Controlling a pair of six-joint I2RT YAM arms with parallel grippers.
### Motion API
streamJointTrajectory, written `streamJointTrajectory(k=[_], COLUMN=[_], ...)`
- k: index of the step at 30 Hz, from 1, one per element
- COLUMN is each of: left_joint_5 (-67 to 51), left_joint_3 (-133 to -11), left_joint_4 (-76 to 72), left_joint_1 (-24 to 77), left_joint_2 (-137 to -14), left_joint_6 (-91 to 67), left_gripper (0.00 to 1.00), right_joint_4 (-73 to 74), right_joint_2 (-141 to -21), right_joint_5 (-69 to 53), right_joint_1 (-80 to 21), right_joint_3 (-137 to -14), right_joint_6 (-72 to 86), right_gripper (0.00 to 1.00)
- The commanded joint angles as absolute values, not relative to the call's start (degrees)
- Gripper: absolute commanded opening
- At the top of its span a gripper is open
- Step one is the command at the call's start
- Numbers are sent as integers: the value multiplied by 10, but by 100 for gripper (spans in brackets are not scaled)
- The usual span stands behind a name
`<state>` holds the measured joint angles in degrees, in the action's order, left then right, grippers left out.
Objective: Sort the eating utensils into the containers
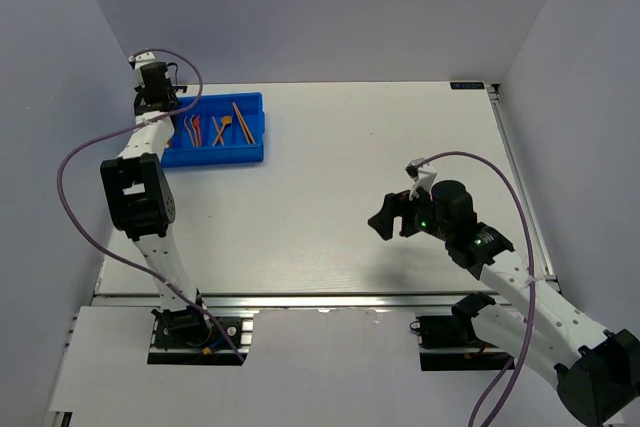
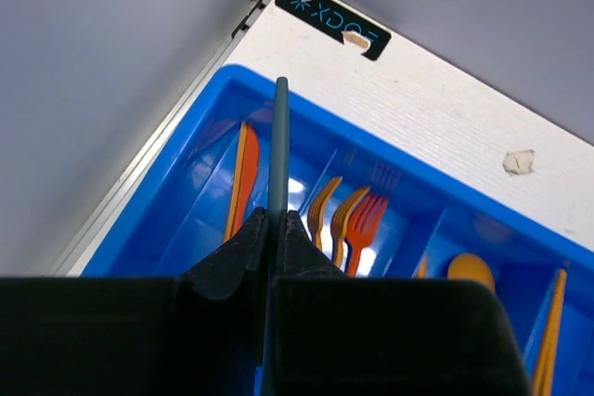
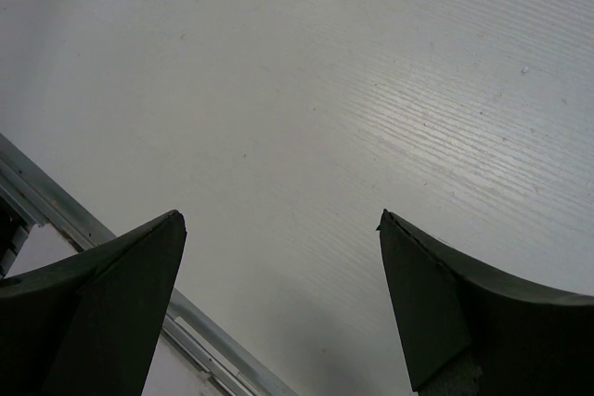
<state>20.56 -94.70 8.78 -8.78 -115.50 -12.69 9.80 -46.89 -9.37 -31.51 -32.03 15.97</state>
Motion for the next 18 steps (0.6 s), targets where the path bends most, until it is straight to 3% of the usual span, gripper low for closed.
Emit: streamJointTrajectory(k=[1, 18], left_joint_5=[190, 100], left_joint_3=[-978, -969], left_joint_4=[36, -58], left_joint_1=[-99, -149], left_joint_2=[-1169, -1202], left_joint_6=[-105, -35], left_gripper=[0, 0], right_joint_4=[73, 69], right_joint_2=[-472, -501], right_joint_5=[-104, -100], right_joint_1=[-314, -314], right_joint_3=[-316, -316], right_joint_6=[150, 153], right_gripper=[89, 89])
